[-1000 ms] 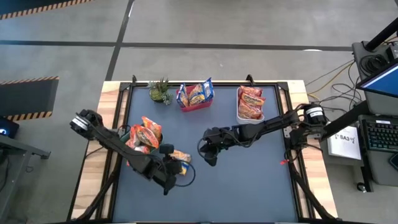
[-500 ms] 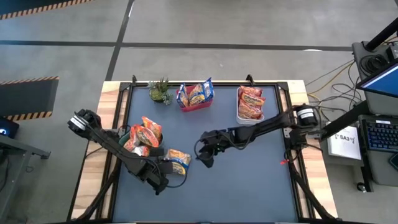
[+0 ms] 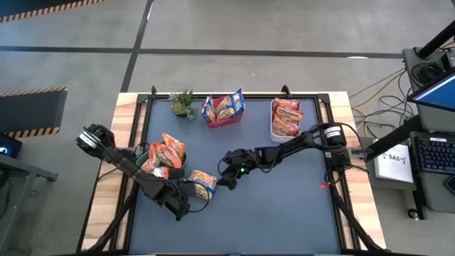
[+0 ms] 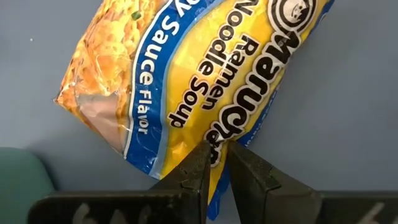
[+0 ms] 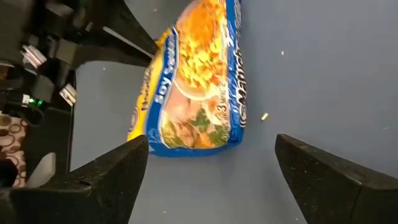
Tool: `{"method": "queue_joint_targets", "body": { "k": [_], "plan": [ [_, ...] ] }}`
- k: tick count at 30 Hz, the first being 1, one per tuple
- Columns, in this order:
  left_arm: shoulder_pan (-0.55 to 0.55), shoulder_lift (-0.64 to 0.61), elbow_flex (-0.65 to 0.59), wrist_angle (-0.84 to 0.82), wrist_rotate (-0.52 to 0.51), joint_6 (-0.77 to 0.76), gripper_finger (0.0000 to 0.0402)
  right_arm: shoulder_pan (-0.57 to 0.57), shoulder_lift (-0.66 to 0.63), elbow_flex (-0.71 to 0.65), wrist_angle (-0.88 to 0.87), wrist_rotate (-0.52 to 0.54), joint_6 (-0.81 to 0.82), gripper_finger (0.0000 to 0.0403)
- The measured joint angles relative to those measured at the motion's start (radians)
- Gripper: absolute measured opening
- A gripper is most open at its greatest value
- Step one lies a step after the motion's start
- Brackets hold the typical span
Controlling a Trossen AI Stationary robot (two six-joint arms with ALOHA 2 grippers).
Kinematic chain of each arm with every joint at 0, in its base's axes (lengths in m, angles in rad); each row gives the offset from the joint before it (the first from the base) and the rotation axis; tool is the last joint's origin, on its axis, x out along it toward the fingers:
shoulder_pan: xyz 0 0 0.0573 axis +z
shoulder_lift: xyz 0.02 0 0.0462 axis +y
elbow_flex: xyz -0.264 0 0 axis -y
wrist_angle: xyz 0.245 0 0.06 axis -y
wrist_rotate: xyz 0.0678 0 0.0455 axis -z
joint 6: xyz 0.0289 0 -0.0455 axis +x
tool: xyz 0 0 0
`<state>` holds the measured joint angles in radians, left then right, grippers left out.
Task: Sort Maruchan noodles
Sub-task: Put the blue noodle pack into the red bin
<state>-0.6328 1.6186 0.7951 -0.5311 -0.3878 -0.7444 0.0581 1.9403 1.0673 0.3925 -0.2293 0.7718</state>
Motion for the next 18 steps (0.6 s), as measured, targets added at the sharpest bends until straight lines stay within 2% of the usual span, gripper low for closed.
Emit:
{"method": "queue_joint_targets", "body": {
  "k": [8, 18],
  "plan": [
    [-0.006, 0.001, -0.023, 0.027, -0.005, -0.044, 0.0038, -0.013, 0.099, 0.069, 0.07, -0.037, 0.011, 0.0343],
    [-0.015, 0.003, -0.026, 0.042, -0.033, -0.063, 0.0038, -0.015, 0.123, 0.109, 0.074, -0.066, -0.011, 0.0343]
  ]
}}
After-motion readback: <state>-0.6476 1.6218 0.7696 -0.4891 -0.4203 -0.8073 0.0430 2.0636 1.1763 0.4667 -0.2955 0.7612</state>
